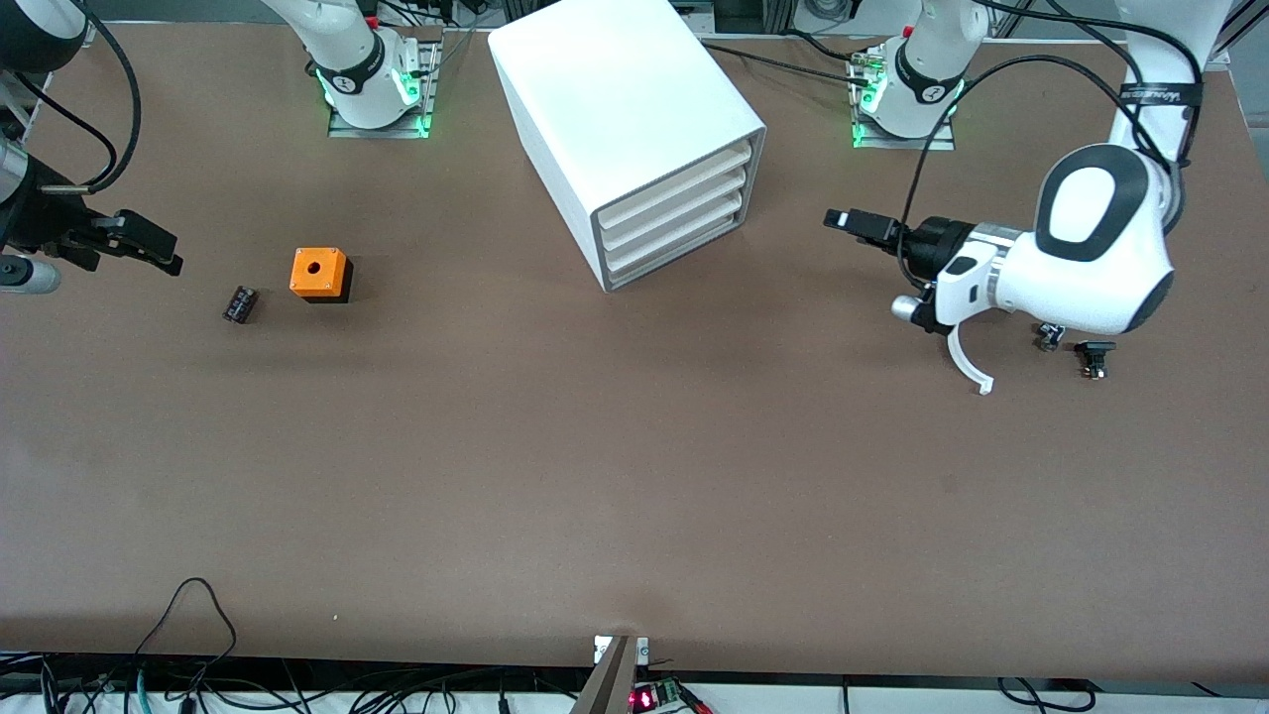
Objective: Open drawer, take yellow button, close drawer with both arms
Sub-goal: 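Reach the left gripper toward the front of the white drawer cabinet, then grasp the drawer front with the left gripper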
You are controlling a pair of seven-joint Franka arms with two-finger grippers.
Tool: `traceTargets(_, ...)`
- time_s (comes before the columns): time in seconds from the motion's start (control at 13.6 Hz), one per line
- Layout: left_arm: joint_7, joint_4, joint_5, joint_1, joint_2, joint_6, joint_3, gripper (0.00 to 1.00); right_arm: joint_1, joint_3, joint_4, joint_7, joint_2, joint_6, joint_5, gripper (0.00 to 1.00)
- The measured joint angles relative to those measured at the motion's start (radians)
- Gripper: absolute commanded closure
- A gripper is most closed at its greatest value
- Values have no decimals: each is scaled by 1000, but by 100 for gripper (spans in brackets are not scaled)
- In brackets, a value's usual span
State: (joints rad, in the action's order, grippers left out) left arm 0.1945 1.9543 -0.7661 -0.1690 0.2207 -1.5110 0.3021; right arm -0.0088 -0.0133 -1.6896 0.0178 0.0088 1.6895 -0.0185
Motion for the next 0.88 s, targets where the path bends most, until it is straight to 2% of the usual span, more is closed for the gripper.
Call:
traceTargets(0.15, 1, 36, -45, 0, 0, -32, 36, 0, 0, 0, 0, -2, 0, -2, 0, 0)
traceTargets(0.29, 13, 97, -90, 2, 3, -121, 94, 0, 0, 0, 0, -2, 0, -3, 0, 0)
traceTargets(0.59, 25, 196, -194, 17, 14, -270, 210, 7, 0, 1, 0, -3, 4, -7, 0, 0)
traceTargets(0.88, 25, 255, -252, 21, 14, -329, 284, 12, 0, 1, 0, -3, 11, -8, 0, 0)
